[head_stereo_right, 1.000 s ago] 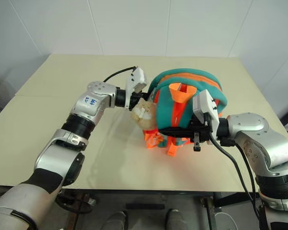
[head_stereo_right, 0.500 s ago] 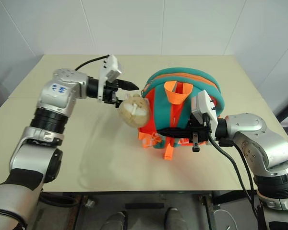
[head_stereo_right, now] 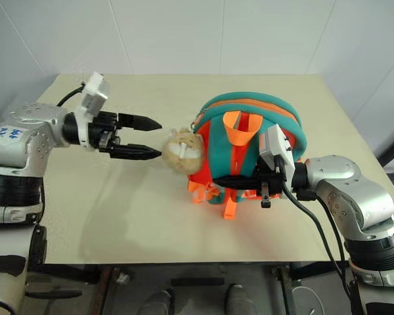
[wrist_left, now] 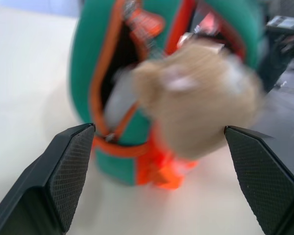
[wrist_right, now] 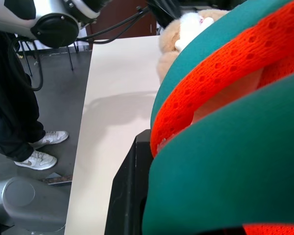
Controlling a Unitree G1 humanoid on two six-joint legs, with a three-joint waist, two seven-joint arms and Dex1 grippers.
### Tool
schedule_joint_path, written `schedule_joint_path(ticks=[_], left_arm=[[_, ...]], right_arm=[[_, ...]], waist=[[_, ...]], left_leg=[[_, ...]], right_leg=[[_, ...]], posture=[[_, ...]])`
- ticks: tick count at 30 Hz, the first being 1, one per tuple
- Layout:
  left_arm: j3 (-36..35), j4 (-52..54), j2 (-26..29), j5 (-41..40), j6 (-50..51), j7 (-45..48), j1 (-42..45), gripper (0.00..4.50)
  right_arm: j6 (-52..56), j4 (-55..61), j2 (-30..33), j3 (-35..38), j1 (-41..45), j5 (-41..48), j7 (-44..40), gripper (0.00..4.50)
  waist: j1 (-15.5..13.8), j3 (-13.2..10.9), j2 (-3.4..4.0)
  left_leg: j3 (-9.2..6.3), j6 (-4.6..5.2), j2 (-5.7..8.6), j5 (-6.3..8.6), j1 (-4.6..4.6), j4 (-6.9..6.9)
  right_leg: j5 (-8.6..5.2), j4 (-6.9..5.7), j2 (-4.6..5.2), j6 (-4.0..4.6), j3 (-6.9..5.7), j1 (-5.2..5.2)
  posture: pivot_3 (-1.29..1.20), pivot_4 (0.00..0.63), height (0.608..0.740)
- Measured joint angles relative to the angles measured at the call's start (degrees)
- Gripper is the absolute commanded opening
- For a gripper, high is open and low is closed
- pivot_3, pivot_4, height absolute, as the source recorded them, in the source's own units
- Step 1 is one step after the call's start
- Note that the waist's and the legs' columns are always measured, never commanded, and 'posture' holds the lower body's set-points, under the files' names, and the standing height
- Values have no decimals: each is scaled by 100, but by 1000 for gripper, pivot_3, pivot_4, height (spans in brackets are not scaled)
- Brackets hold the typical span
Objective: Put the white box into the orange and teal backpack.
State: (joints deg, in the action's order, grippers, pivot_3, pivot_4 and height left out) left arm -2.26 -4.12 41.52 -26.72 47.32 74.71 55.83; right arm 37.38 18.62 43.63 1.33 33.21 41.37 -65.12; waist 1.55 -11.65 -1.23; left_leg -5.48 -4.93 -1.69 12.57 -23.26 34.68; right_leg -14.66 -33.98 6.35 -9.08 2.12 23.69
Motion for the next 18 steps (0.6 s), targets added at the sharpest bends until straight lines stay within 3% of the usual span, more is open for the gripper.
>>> schedule_joint_path(ticks=[4,9,12,18], left_arm=[[-122,491,-80,-294,399,-403,-173,4485],[128,596,-736,-300,434,-1106,-311,4485],[310,608,-809,-302,583,-1298,-311,3951],[360,578,-798,-312,734,-1395,-254,2065]], right_arm=[[0,-3,0,0,0,-1,-2,0],[-34,-71,-24,-75,11,-71,-9,0],[-79,-77,-81,-96,13,-78,-3,0],[-141,-40,-196,-32,-31,-28,106,0]], waist=[[2,0,0],[-5,0,-1],[22,-1,0],[3,-1,0]], left_leg=[[1,0,0,0,4,9],[1,0,0,0,1,28],[4,0,0,0,5,27],[3,0,-2,0,4,28]], right_leg=[[1,0,0,-1,1,-4],[1,3,-2,-1,2,-9],[0,0,-3,0,7,-7],[0,3,-5,1,7,-8]], posture=[[0,150,740],[0,150,740],[0,150,740],[0,150,740]])
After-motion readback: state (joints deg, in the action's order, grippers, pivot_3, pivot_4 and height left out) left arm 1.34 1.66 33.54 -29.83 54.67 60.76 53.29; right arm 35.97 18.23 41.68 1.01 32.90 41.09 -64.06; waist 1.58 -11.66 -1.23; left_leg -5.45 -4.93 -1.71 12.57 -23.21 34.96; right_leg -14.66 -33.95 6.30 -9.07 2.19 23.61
